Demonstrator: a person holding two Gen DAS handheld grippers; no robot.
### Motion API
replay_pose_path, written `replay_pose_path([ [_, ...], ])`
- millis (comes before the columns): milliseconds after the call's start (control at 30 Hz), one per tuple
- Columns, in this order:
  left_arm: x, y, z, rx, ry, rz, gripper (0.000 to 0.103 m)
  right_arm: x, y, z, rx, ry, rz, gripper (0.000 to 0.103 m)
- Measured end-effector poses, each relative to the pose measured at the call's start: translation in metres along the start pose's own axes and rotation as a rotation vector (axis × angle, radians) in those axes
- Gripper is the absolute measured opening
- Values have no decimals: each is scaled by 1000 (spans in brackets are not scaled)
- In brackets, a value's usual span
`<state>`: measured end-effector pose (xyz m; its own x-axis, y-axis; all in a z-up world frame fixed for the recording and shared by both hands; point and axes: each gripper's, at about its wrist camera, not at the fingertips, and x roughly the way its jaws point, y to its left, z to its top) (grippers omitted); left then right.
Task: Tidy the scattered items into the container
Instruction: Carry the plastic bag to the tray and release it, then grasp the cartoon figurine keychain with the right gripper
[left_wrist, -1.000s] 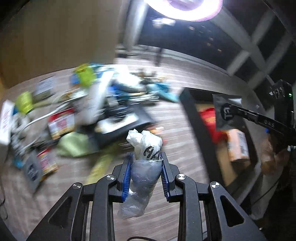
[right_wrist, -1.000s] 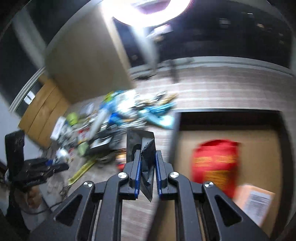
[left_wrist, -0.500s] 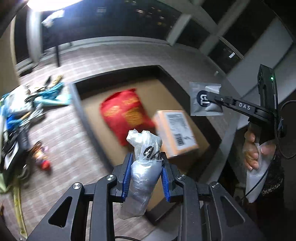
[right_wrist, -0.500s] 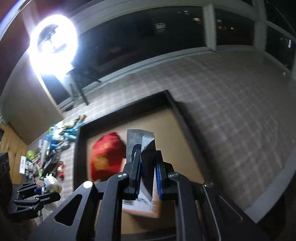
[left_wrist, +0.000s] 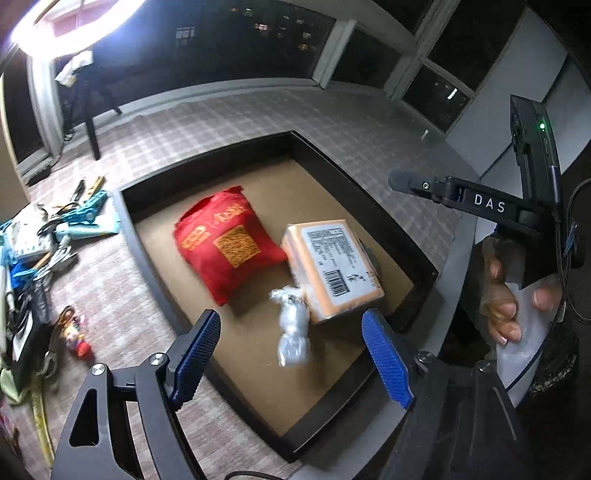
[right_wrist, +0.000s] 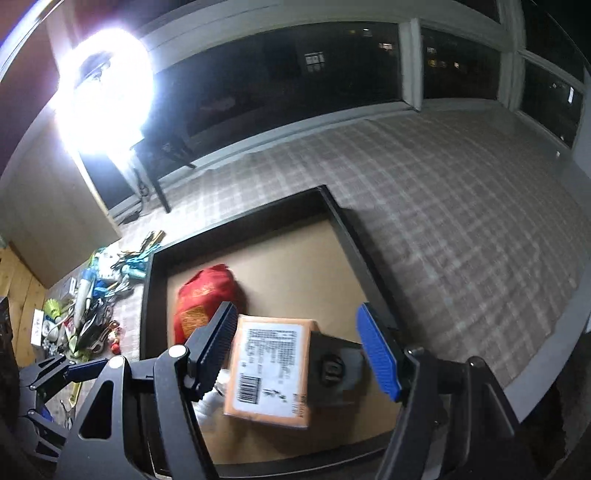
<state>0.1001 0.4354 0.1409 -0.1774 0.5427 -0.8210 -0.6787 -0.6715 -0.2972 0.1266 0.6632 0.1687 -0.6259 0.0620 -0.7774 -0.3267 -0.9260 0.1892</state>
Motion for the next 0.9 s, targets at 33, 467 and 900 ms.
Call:
replay_pose_path([
  [33, -3, 5, -1, -13, -4, 4, 77, 1, 5, 1, -9, 2, 9, 66],
  [467, -63, 107, -52, -250, -74, 173, 76, 35, 115, 1, -230, 71, 142, 66],
  [900, -128, 205, -167, -515, -86, 381, 70, 68, 236, -39, -473, 153, 271, 66],
])
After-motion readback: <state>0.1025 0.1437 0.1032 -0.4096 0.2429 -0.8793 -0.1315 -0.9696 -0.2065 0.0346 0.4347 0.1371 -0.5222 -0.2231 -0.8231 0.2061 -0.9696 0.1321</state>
